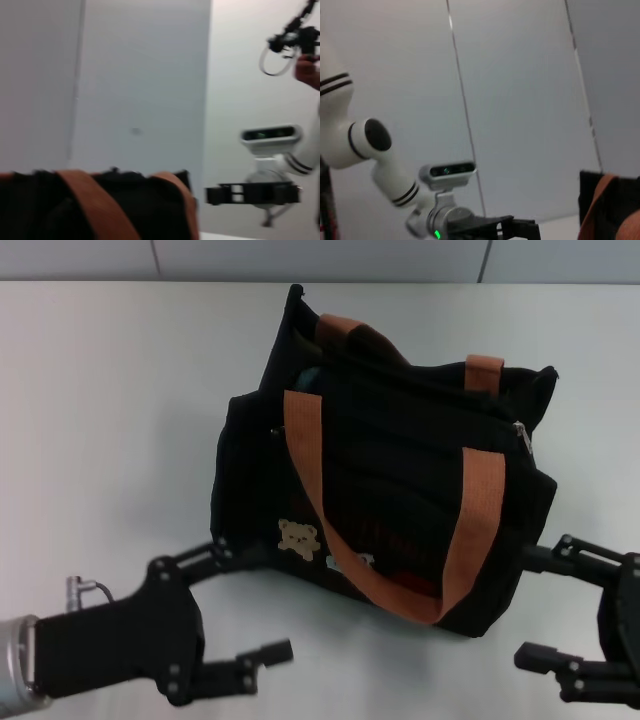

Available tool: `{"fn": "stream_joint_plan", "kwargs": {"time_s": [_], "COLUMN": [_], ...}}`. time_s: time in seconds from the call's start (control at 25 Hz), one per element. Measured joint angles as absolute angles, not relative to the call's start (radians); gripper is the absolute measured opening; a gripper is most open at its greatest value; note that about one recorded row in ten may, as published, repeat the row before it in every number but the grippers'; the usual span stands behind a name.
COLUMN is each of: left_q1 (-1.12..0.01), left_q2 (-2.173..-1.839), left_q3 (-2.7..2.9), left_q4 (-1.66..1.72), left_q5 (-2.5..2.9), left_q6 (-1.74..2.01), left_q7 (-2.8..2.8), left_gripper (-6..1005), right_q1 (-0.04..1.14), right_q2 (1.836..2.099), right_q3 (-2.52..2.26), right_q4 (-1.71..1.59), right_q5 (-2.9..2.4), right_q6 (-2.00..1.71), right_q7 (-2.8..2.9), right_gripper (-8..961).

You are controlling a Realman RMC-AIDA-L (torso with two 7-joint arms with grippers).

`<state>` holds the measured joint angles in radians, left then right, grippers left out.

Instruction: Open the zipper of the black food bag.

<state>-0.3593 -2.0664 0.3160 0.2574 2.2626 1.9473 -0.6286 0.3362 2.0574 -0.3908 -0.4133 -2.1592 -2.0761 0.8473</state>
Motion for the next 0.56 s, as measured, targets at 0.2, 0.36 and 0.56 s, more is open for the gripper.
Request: {"fn": "stream_joint_plan", "kwargs": {"time_s": [0.2,0.36,0.56], "left_q1": [-0.377,-0.378,-0.379], "left_q2": [-2.069,-2.069,-2.069], "left_q3": [0.391,0.391,0.386], "left_q4": [0.263,0.260,0.259], "left_q5": [2.262,2.257,2.254], "left_q6": [1.947,1.946,1.948], "left_q7": [-0.664,-0.670,-0.669], "left_gripper": [819,819,819], "right_q1": [0.353,0.353,0.352], "right_q2": [2.063,2.065,2.065], "right_q3": [-0.391,-0.389,-0.384], "right_q4": [-0.417,-0.418,-0.419], "right_q5": [-2.194,-2.193,-2.191], "right_q6": [-2.059,-2.052,-2.051], "right_q7": [0.858,0.858,0.858], "right_gripper": [824,824,824]}}
